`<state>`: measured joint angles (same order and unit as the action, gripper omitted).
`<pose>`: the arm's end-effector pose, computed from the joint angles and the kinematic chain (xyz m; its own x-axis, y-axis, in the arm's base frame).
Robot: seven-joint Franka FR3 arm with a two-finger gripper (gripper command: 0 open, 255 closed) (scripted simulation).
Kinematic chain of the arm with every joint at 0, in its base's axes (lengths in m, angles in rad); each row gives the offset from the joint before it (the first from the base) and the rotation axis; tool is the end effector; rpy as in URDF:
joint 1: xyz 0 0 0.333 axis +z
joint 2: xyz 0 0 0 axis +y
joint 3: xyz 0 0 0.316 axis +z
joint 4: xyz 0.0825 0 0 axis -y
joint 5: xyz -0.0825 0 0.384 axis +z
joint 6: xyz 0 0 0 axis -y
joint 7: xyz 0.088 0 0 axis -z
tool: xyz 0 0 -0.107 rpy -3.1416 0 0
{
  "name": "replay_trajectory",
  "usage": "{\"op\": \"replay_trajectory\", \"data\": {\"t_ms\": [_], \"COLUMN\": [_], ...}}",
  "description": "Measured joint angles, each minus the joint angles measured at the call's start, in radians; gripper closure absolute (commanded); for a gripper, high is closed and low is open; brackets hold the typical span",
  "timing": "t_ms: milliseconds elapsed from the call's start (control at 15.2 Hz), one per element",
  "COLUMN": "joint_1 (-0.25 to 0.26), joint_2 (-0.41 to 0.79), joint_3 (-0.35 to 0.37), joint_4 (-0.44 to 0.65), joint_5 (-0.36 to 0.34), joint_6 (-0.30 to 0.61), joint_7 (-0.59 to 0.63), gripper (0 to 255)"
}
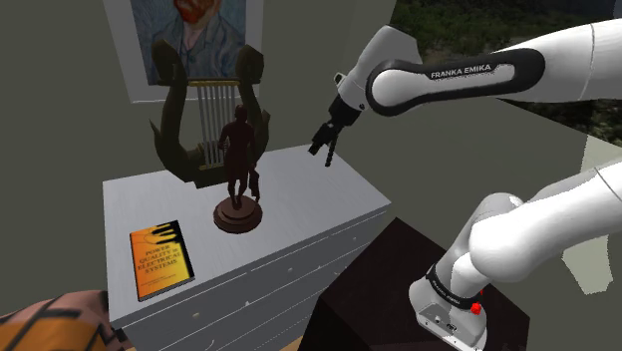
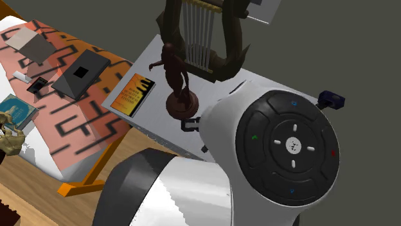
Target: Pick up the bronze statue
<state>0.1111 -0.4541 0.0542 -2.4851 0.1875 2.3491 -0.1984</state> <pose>0.4269 0.0751 0.4823 0.9187 0.2222 0.3265 0.2613 -0.9619 -0.0808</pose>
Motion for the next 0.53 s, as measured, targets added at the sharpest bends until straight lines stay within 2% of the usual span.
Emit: {"op": "replay_trajectory", "data": {"t_ms": [528], "joint_1": [0.08], "joint_2": [0.282], "joint_3": [0.011], "joint_4": [0.048], "joint_5": [0.072], "joint_6": [0.296], "joint_7": [-0.151], "gripper": [0]}}
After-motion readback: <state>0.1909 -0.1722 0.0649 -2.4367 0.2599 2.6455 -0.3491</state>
